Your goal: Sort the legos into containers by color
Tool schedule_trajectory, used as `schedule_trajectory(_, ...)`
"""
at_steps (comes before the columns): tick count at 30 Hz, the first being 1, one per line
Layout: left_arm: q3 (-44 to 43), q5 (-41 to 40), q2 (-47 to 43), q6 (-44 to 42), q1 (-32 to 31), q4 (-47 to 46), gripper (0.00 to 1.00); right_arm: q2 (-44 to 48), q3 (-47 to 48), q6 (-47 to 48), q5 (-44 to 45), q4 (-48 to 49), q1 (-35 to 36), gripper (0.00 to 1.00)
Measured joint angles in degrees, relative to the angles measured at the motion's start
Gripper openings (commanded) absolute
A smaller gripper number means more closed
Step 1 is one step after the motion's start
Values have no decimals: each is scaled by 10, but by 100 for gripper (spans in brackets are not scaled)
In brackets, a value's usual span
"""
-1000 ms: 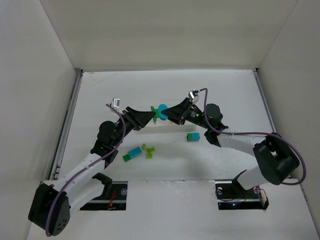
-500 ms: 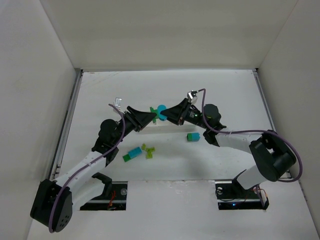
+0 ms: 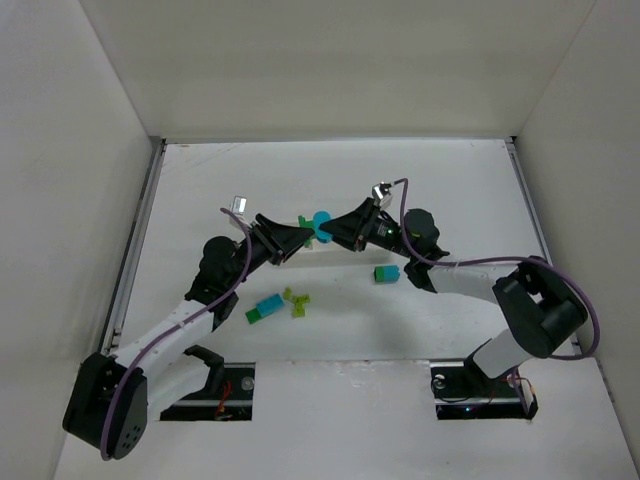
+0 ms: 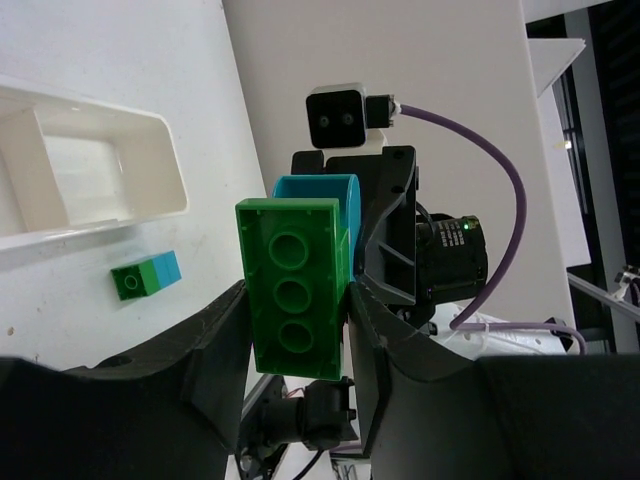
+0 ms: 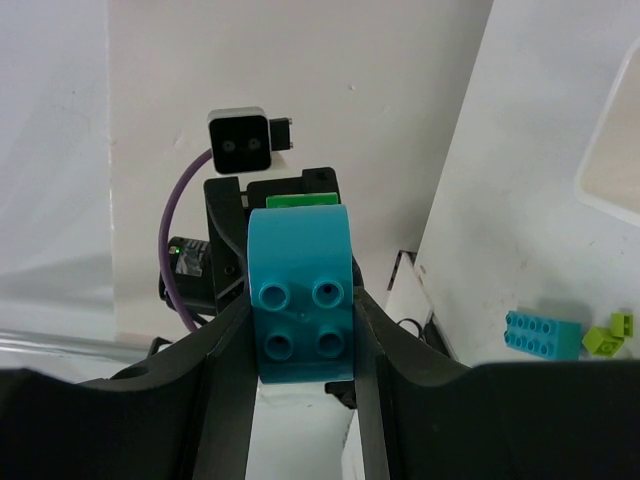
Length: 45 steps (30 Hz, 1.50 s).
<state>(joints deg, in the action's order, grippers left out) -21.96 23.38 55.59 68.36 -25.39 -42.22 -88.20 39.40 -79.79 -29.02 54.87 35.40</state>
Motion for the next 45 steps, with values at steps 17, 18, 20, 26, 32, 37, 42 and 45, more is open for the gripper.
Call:
schedule_trajectory(17, 26, 3, -52, 7, 16, -4, 9, -3, -20, -15, -23, 52, -18, 28)
schedule_trajectory(18, 29, 2, -58, 7, 24, -4, 9, -3, -21, -15, -23, 50, -27, 28)
schedule_trajectory(20, 33, 2, -69, 7, 40, -4, 9, -3, -21, -12, -21, 47, -43, 28)
schedule_trajectory(26, 37, 2, -84, -2, 79, 1, 9, -3, -20, 19, -15, 15, -50, 28)
schedule_trajectory(32, 37, -2, -85, -49, 82, 41, 9, 16, 4, 123, 34, -134, -45, 28)
schedule_trajectory(37, 20, -38, -85, -121, 69, 106, 9, 38, 90, 274, 165, -330, 0, 28)
schedule_trajectory(42, 0, -84, -97, -179, 40, 154, 10, 15, 182, 380, 263, -434, 49, 28)
schedule_trajectory(45, 0, -108, -114, -198, 36, 179, 10, -13, 208, 413, 291, -463, 63, 28)
